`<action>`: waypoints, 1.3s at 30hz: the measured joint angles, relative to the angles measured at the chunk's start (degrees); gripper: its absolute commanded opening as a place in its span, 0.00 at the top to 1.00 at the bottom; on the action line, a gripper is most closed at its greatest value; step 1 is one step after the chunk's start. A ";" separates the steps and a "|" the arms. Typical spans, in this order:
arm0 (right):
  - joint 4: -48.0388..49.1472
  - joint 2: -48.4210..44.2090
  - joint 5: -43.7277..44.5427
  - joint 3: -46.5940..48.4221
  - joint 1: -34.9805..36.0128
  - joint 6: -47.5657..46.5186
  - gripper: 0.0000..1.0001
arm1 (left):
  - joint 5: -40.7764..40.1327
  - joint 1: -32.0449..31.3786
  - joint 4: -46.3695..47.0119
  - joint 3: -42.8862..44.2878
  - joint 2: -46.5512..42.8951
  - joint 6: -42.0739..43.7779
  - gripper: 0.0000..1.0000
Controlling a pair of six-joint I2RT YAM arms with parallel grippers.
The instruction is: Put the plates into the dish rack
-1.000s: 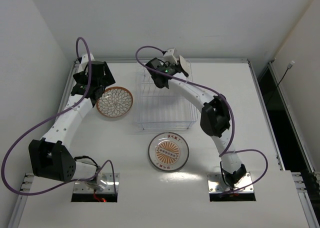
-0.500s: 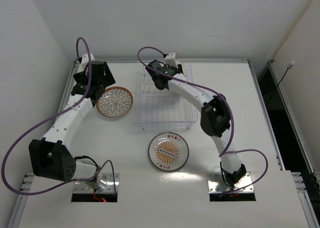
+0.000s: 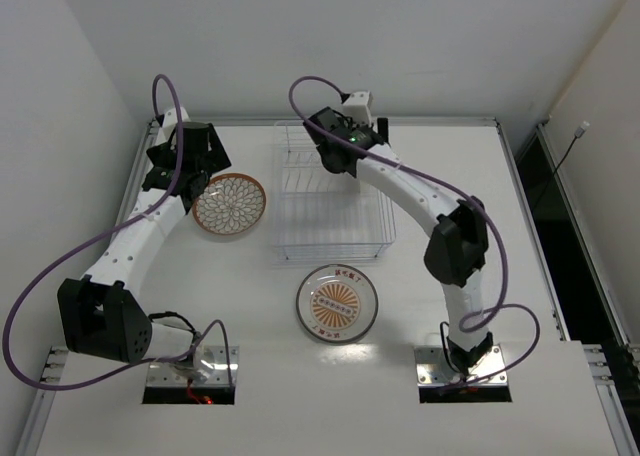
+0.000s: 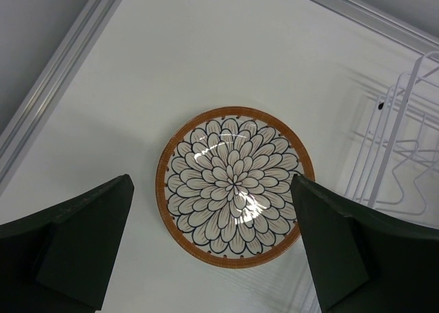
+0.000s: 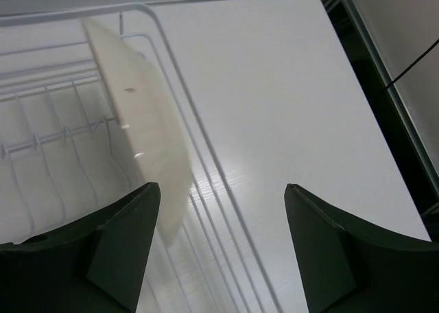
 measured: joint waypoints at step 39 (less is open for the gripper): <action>16.83 6.12 -33.42 10.62 -1.16 -19.06 1.00 | 1.03 0.00 0.00 0.00 0.48 0.07 0.00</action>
